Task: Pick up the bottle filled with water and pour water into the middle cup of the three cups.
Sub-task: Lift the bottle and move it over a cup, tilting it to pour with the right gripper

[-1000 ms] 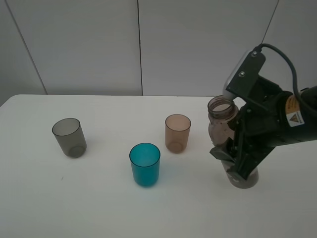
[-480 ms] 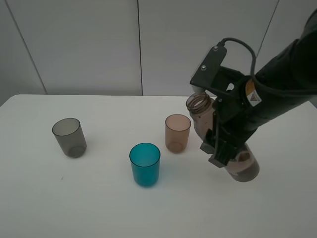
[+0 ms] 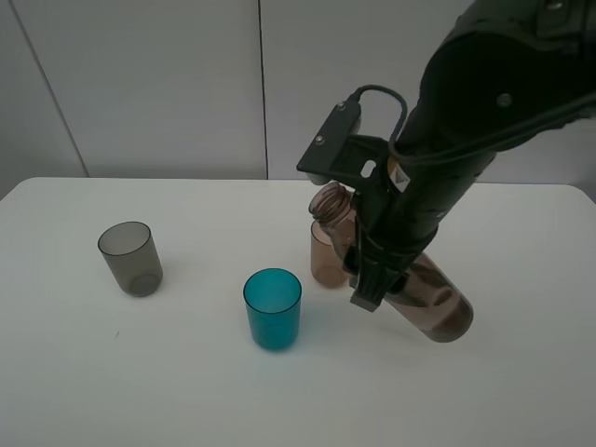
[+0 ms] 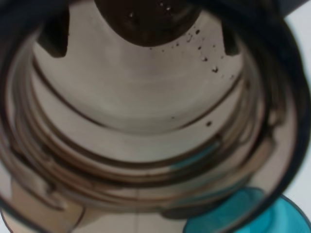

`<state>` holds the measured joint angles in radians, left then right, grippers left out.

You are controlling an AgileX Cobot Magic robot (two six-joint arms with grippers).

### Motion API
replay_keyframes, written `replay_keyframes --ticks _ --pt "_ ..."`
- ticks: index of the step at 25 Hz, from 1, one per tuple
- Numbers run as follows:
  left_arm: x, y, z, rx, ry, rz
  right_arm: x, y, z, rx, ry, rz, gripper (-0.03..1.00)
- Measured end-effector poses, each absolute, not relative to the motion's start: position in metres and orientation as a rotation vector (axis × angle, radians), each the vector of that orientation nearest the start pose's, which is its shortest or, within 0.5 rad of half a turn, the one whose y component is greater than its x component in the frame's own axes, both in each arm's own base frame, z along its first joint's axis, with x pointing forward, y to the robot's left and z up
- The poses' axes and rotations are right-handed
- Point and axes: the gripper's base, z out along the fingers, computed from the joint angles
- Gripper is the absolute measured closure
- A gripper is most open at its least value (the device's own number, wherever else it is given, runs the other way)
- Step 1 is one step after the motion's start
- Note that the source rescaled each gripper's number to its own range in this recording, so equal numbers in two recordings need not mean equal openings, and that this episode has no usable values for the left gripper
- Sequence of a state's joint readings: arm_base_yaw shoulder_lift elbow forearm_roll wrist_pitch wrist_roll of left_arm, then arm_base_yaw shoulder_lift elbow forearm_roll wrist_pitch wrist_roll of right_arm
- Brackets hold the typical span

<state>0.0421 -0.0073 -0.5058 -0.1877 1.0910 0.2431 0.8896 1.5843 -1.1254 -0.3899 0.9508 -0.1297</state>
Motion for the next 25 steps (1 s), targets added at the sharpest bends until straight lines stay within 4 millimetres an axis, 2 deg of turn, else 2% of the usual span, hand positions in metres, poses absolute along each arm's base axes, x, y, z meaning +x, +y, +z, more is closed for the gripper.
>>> replay_keyframes --ticks 10,19,25 --pt "-0.008 -0.015 0.278 0.219 2.036 -0.048 0.231 0.244 0.241 -1.667 2.338 -0.473 0.96" --pt "-0.008 -0.015 0.278 0.219 2.036 -0.048 0.244 0.253 0.233 -1.729 2.365 -0.614 0.96" --pt "-0.008 -0.015 0.278 0.219 2.036 -0.048 0.245 0.272 0.228 -1.779 2.296 -0.655 0.96"
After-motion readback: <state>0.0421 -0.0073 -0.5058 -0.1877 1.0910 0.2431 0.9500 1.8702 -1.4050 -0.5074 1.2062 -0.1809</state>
